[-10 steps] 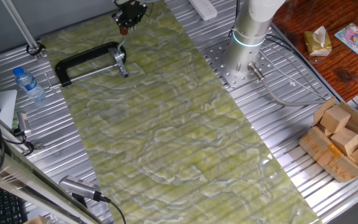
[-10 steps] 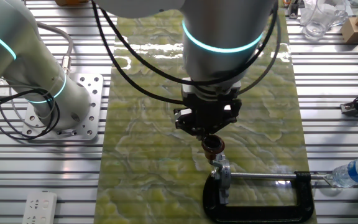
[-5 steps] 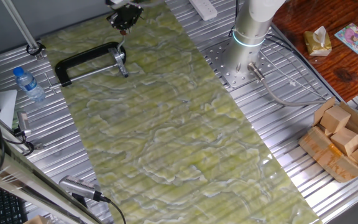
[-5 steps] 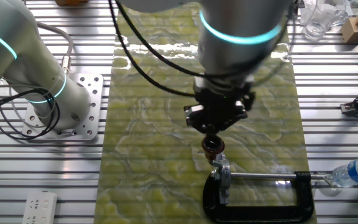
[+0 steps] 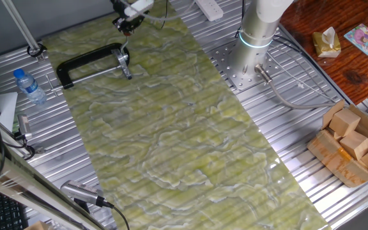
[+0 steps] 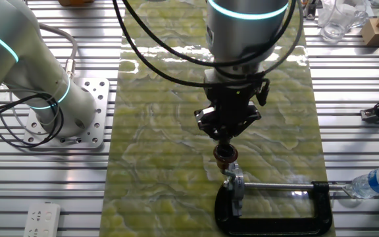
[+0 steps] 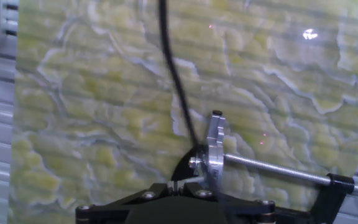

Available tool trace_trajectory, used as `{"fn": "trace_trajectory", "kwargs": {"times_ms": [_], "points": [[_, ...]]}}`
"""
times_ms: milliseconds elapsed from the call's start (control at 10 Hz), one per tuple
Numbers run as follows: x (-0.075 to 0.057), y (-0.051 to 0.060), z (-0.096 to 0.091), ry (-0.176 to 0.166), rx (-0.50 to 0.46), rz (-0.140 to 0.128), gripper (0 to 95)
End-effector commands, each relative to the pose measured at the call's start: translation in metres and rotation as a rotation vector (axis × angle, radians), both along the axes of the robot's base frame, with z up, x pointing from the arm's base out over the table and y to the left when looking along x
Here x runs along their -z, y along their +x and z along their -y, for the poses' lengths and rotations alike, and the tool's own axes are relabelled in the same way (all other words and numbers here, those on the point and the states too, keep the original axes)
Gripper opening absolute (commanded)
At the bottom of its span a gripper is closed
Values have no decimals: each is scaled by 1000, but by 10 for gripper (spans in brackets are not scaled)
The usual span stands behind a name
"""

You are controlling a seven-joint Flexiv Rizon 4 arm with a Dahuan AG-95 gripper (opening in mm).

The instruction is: Pull up the lever

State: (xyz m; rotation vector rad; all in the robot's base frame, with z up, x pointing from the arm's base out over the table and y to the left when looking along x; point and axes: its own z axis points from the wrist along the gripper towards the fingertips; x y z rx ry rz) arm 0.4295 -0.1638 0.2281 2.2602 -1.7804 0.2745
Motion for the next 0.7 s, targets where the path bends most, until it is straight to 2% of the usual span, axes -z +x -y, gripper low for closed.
{"fn": "trace_trajectory", "kwargs": {"times_ms": [100,200,300,400,700], "points": [[-1,-1,-1,73,92,17,0],[-1,-1,-2,83,123,20,0],[-1,-1,-2,113,163,23,0],[-1,-1,-2,127,181,25,0],[-1,-1,-2,138,169,42,0]]}}
